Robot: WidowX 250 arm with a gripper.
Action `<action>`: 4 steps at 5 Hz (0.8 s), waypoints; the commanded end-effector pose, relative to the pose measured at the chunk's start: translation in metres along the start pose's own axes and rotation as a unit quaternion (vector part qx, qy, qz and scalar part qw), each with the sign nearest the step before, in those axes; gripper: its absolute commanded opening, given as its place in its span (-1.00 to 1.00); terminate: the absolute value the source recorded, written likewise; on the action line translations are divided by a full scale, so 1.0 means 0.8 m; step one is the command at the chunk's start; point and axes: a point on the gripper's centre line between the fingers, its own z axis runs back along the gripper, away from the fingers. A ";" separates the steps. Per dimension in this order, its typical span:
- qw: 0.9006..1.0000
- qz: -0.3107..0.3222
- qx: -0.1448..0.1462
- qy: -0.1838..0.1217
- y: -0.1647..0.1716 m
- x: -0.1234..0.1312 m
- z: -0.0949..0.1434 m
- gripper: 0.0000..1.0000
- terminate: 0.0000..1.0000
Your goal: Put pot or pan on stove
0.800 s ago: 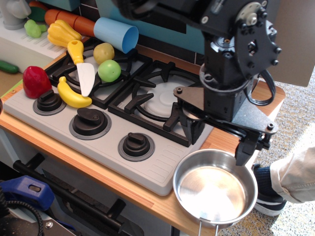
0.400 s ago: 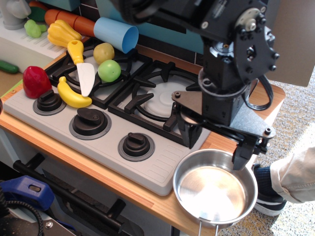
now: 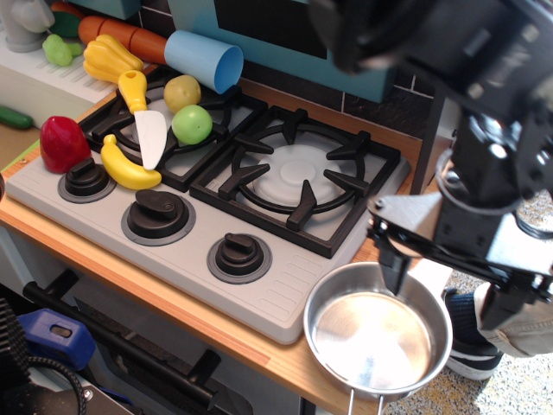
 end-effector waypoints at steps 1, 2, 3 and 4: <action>1.000 0.015 0.000 -0.028 -0.024 -0.001 -0.008 1.00 -1.00; 0.999 0.013 -0.007 -0.031 -0.020 -0.005 -0.021 1.00 -1.00; 0.999 0.013 -0.009 -0.032 -0.015 -0.007 -0.030 1.00 -1.00; 0.999 0.013 -0.010 -0.035 -0.010 -0.010 -0.038 1.00 -1.00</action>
